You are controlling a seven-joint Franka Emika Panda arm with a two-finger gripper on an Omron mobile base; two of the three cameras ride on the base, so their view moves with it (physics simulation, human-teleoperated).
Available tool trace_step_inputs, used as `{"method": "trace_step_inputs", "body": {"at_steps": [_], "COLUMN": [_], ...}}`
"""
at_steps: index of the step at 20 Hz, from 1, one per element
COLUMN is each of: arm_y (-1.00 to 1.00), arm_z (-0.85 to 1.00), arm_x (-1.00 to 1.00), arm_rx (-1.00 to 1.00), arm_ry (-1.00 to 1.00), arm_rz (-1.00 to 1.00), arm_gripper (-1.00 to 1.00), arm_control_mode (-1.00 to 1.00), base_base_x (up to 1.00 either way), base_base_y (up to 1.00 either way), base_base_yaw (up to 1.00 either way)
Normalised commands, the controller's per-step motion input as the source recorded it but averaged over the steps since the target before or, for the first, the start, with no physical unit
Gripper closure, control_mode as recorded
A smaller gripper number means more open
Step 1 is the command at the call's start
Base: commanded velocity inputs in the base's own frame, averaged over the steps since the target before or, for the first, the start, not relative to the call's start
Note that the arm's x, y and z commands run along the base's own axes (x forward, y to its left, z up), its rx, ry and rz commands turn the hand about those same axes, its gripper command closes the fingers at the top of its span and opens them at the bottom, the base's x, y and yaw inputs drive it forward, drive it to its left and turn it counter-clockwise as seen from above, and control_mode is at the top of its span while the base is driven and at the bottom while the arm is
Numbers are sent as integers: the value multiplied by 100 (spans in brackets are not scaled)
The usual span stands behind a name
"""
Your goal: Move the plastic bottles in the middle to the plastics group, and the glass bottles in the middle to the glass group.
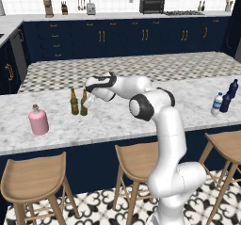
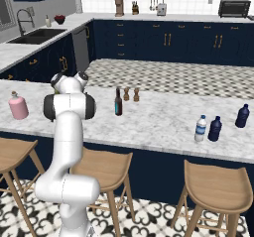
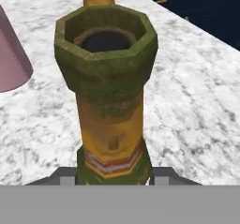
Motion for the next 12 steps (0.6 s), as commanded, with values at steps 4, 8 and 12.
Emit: {"method": "trace_step_inputs", "body": {"at_steps": [4, 8, 12], "arm_y": [-20, -3, 0], "arm_z": [-48, -7, 0], "arm_x": [-1, -2, -2], "arm_rx": [-2, 0, 0], "arm_ry": [-7, -3, -1], "arm_rz": [0, 0, 0], "arm_gripper": [100, 100, -100], "arm_control_mode": [-100, -100, -100], "base_base_x": [0, 0, 0], "base_base_y": [0, 0, 0], "base_base_yaw": [0, 0, 0]}}
